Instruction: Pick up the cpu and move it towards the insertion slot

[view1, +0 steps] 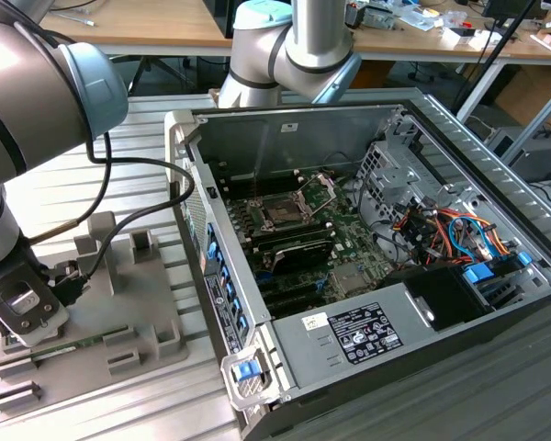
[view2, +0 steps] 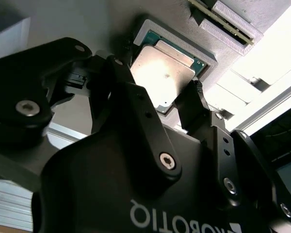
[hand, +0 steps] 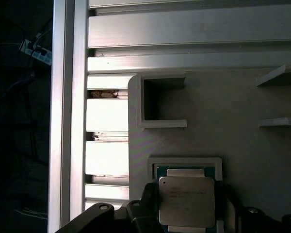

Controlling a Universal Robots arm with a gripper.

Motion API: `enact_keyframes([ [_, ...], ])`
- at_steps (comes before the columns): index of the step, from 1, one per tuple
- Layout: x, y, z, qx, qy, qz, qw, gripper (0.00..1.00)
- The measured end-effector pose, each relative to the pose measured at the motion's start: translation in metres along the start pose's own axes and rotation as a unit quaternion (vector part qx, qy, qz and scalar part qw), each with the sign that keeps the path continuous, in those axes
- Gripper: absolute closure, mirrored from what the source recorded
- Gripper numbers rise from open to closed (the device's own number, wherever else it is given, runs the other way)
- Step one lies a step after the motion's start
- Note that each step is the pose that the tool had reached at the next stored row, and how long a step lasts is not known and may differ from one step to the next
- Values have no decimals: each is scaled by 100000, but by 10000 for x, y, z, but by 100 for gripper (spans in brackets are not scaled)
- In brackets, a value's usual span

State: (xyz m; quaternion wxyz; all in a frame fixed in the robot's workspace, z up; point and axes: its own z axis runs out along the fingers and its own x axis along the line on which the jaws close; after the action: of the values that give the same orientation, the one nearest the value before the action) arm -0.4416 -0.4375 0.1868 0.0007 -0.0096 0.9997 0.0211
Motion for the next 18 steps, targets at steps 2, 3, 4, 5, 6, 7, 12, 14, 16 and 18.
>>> enact_keyframes([
  [2,0,0,0,-3,0,2,100000,45],
  [3,0,0,0,-5,-4,-1,100000,45],
  [4,0,0,1,-8,-3,1,100000,45],
  [5,0,0,0,-9,-2,-2,100000,45],
  [6,0,0,0,-9,-3,-1,100000,45],
  [7,0,0,1,-10,-3,-2,100000,45],
  [12,0,0,1,-17,-4,0,100000,45],
  [14,0,0,1,-21,-3,0,100000,45],
  [16,0,0,1,-28,-2,0,100000,45],
  [18,0,0,1,-30,-3,1,100000,45],
])
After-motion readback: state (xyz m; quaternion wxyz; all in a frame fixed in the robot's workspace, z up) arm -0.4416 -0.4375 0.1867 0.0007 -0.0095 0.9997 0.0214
